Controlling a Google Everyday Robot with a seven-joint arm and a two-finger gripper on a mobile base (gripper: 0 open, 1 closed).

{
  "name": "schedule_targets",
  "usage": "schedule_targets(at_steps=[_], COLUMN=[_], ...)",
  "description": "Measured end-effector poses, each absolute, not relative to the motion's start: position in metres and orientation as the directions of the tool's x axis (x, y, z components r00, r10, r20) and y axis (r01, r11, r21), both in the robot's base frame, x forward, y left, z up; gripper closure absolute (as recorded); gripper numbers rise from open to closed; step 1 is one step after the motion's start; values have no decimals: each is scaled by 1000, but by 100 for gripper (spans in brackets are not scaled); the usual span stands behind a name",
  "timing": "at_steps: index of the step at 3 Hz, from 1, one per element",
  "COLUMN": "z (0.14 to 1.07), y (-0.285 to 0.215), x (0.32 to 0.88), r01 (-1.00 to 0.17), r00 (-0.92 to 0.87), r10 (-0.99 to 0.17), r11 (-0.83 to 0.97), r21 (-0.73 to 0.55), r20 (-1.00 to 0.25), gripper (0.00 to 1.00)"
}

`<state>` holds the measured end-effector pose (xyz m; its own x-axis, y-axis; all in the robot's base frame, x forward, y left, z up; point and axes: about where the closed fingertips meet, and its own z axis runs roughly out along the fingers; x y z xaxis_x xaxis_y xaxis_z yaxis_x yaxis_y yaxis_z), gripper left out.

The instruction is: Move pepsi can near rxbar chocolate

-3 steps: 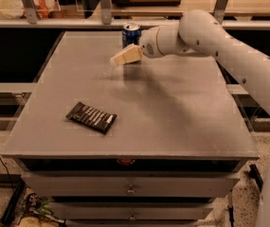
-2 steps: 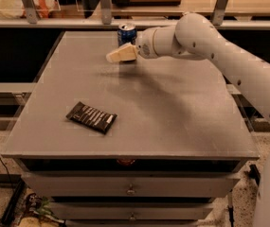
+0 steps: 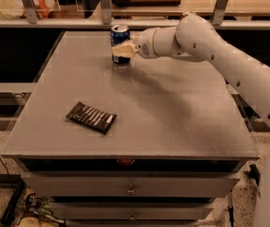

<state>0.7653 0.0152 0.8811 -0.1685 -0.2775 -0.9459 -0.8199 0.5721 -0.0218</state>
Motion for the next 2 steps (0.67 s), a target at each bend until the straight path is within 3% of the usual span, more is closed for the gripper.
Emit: schedule_targets(at_steps=[1,2], z=[884,896], y=[13,10], x=[764,754], r01=[-826,-852], r00=[-161,-137], r10=[-280,-316], r11=[562,521], r21=[-26,-51], r20=[-947,-939], gripper=[88,100])
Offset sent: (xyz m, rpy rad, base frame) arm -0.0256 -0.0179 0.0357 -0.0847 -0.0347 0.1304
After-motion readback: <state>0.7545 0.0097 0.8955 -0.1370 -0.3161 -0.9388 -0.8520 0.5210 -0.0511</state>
